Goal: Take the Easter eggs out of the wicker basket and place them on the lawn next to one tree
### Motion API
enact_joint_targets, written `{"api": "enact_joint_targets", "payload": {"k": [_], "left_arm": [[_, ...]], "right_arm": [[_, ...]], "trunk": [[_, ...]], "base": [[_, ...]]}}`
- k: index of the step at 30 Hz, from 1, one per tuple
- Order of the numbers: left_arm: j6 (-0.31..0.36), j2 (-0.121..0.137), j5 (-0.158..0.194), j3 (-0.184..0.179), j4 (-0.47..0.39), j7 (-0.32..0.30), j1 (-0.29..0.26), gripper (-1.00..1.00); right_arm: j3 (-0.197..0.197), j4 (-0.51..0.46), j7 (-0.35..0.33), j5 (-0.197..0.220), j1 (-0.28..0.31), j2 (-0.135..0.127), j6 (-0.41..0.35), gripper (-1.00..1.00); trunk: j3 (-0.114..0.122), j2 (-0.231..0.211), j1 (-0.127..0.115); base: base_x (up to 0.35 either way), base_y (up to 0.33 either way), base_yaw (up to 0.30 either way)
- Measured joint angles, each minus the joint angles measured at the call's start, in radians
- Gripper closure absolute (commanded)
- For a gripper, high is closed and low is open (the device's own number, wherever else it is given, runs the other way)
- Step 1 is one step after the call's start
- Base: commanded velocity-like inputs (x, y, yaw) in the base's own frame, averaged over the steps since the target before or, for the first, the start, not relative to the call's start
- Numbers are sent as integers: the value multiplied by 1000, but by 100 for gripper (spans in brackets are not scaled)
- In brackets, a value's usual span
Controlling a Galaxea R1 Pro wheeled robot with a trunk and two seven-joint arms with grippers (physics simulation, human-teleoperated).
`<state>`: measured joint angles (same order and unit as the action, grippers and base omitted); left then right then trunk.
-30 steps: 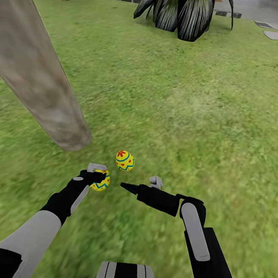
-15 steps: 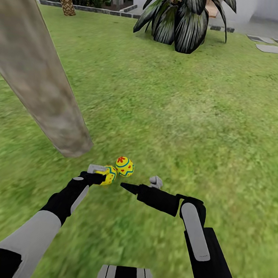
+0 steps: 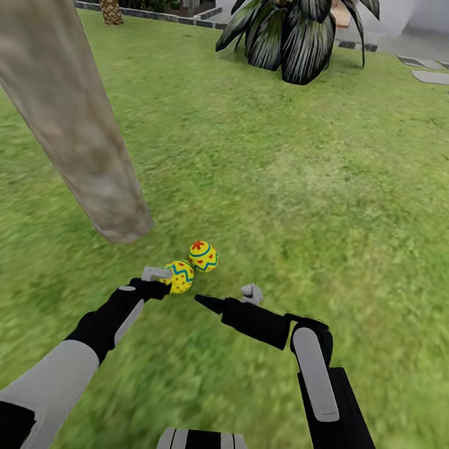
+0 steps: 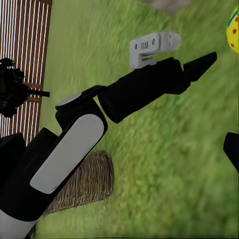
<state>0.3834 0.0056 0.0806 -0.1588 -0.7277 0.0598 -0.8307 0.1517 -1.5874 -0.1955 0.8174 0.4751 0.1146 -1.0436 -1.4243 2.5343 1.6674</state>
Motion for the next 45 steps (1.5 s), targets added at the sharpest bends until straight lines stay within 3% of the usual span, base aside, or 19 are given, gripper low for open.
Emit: {"api": "enact_joint_targets", "payload": {"k": [9,18,21,26,30,36,45], "left_arm": [[131,-1,1,0,1,-3,0,-100],[329,-1,9,9,-3,-3,-1,-100],[357,-1,13,13,-12,1,0,-100],[377,-1,9,14,-2,-2,-1,-100],[461,-1,10,14,1,-1,-7,-100],[526,-1,12,15,8,0,-12,-100],[542,-2,10,16,9,6,-13,-100]], "right_arm": [[0,0,0,0,0,0,0,-100],[0,0,15,-5,0,0,0,-100],[0,0,16,-9,0,0,0,-100],[1,0,17,-13,0,1,0,-100],[1,0,18,-15,0,1,0,-100],[1,1,32,-16,0,1,0,-100],[1,1,70,-13,0,2,0,-100]], "trunk": [[0,0,0],[0,0,0],[0,0,0],[19,-1,-3],[35,-2,-5],[58,-3,-7],[93,-6,-11]], "base": [[-346,0,0],[-309,0,0],[-76,0,0],[-15,0,0],[-2,0,0],[0,0,19],[-68,0,106]]}}
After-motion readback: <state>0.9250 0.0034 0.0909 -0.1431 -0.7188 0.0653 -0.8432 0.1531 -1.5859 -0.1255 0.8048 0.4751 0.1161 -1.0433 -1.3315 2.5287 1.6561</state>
